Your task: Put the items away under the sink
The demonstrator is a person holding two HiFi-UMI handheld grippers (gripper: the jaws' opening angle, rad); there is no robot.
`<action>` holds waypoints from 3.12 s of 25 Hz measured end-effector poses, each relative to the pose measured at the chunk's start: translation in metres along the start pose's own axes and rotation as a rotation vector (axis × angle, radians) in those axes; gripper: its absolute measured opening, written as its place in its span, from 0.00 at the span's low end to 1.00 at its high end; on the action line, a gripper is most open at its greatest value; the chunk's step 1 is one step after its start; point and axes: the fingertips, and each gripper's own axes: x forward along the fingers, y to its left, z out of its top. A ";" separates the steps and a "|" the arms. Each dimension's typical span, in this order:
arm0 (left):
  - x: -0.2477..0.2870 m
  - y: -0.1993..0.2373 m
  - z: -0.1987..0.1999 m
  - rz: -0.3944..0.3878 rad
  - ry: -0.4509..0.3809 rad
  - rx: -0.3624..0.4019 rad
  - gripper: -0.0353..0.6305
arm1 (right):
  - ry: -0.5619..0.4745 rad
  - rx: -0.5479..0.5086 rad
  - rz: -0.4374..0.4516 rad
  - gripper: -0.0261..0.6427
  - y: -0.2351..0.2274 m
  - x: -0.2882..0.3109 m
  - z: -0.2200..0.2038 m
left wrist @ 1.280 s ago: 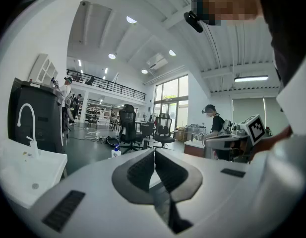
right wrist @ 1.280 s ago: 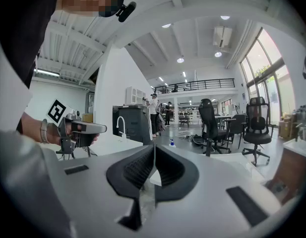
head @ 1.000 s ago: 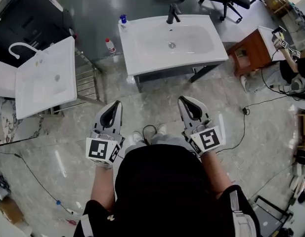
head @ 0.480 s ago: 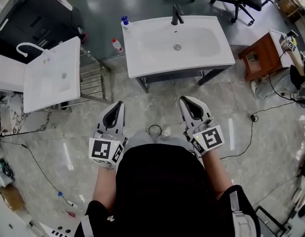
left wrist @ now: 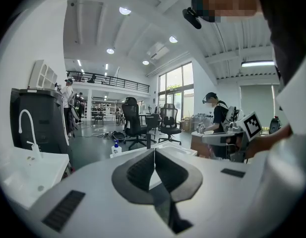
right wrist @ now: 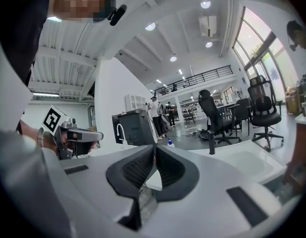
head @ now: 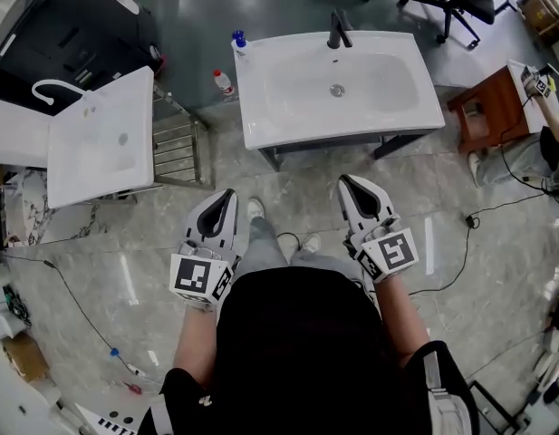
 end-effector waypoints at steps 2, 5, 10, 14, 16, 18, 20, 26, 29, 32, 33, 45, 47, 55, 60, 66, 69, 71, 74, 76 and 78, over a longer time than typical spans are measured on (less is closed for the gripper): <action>0.006 0.014 0.001 -0.016 -0.002 0.002 0.09 | 0.004 -0.005 -0.015 0.10 0.000 0.012 0.002; 0.015 0.040 0.005 -0.035 -0.009 -0.006 0.09 | 0.014 -0.018 -0.036 0.10 0.004 0.034 0.006; 0.033 0.084 0.006 -0.082 -0.001 -0.026 0.09 | 0.023 -0.029 -0.084 0.10 0.011 0.072 0.013; 0.047 0.114 0.006 -0.119 0.002 -0.039 0.09 | 0.028 -0.029 -0.123 0.10 0.015 0.101 0.015; 0.052 0.129 0.006 -0.141 0.000 -0.038 0.09 | 0.026 -0.032 -0.142 0.10 0.019 0.115 0.016; 0.055 0.143 0.007 -0.164 -0.006 -0.035 0.09 | 0.024 -0.039 -0.160 0.10 0.025 0.129 0.016; 0.057 0.157 0.007 -0.183 -0.008 -0.039 0.09 | 0.022 -0.047 -0.176 0.10 0.031 0.142 0.017; 0.063 0.190 0.007 -0.233 0.000 -0.031 0.09 | 0.033 -0.076 -0.214 0.10 0.046 0.176 0.016; 0.064 0.201 0.005 -0.246 -0.004 -0.047 0.09 | 0.039 -0.090 -0.224 0.10 0.051 0.186 0.017; 0.065 0.211 0.009 -0.244 -0.005 -0.039 0.09 | 0.044 -0.102 -0.218 0.10 0.054 0.199 0.019; 0.064 0.213 0.010 -0.240 -0.005 -0.040 0.09 | 0.046 -0.106 -0.212 0.10 0.055 0.202 0.020; 0.072 0.210 0.015 -0.143 0.002 -0.060 0.09 | 0.057 -0.100 -0.108 0.10 0.035 0.229 0.024; 0.071 0.210 0.016 -0.111 0.007 -0.069 0.09 | 0.060 -0.091 -0.077 0.10 0.031 0.237 0.024; 0.079 0.211 0.014 0.018 0.039 -0.087 0.09 | 0.111 -0.061 0.030 0.10 -0.003 0.269 0.012; 0.080 0.214 0.013 0.115 0.059 -0.107 0.09 | 0.157 -0.035 0.076 0.10 -0.034 0.295 -0.006; 0.076 0.217 0.005 0.248 0.087 -0.142 0.09 | 0.208 -0.025 0.130 0.10 -0.062 0.333 -0.031; 0.076 0.215 -0.001 0.297 0.105 -0.152 0.09 | 0.234 -0.021 0.146 0.10 -0.075 0.352 -0.046; 0.075 0.212 -0.006 0.331 0.119 -0.163 0.09 | 0.256 -0.020 0.158 0.10 -0.083 0.364 -0.058; 0.072 0.212 -0.013 0.384 0.140 -0.185 0.09 | 0.297 -0.036 0.175 0.10 -0.091 0.382 -0.076; 0.070 0.213 -0.016 0.417 0.146 -0.205 0.09 | 0.322 -0.048 0.183 0.10 -0.097 0.393 -0.086; 0.069 0.212 -0.019 0.445 0.150 -0.222 0.09 | 0.339 -0.052 0.195 0.10 -0.101 0.405 -0.095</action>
